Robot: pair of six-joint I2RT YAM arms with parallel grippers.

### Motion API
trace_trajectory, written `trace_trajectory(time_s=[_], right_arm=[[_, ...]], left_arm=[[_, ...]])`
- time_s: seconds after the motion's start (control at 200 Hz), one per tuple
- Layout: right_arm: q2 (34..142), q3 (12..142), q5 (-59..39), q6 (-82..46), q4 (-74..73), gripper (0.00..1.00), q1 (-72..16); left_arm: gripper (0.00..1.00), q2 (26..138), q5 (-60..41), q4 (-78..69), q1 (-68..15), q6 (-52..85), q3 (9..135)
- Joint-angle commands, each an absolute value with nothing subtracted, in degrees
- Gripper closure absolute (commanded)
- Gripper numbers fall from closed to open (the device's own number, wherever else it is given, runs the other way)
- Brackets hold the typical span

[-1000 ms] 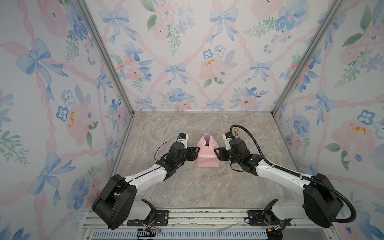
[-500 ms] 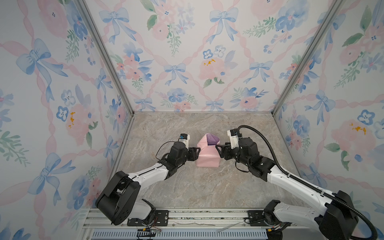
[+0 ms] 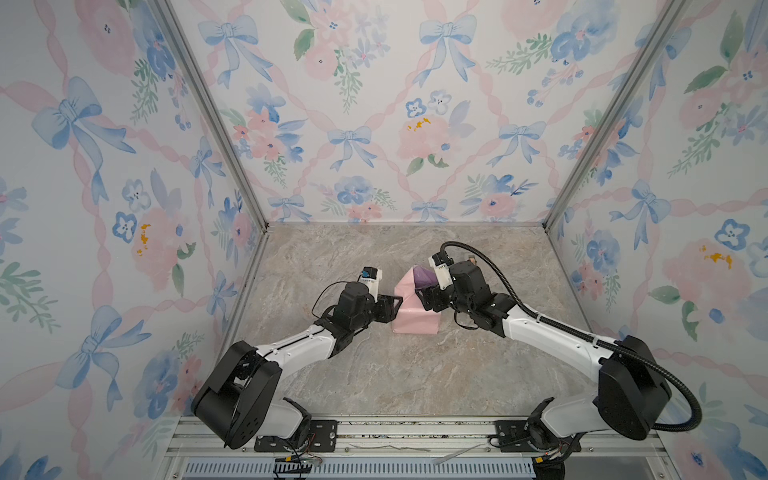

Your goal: Wrap the gift box in paper

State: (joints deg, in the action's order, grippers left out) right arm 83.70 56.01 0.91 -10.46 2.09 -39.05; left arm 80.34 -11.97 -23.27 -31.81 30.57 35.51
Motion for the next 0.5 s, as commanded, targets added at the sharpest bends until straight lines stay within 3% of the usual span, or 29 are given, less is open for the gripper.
trace_trajectory(time_s=[0.0, 0.225, 0.365, 0.495], right_arm=[[83.55, 58.32, -0.32, -8.02, 2.57, 0.2, -38.76], [71.88, 53.44, 1.33, -9.14, 5.69, 0.26, -38.61], [65.7, 49.35, 1.95, -16.84, 8.98, 0.27, -38.63], [64.99, 45.35, -3.39, -24.95, 9.38, 0.27, -38.65]], left_arm=[[0.4, 81.62, -15.83, -23.55, -31.16, 26.67, 37.15], [0.42, 84.06, -20.01, -24.51, -29.42, 25.09, 39.47], [0.43, 85.14, -22.18, -25.54, -29.09, 26.34, 39.63], [0.44, 85.92, -23.78, -26.52, -29.15, 27.72, 38.62]])
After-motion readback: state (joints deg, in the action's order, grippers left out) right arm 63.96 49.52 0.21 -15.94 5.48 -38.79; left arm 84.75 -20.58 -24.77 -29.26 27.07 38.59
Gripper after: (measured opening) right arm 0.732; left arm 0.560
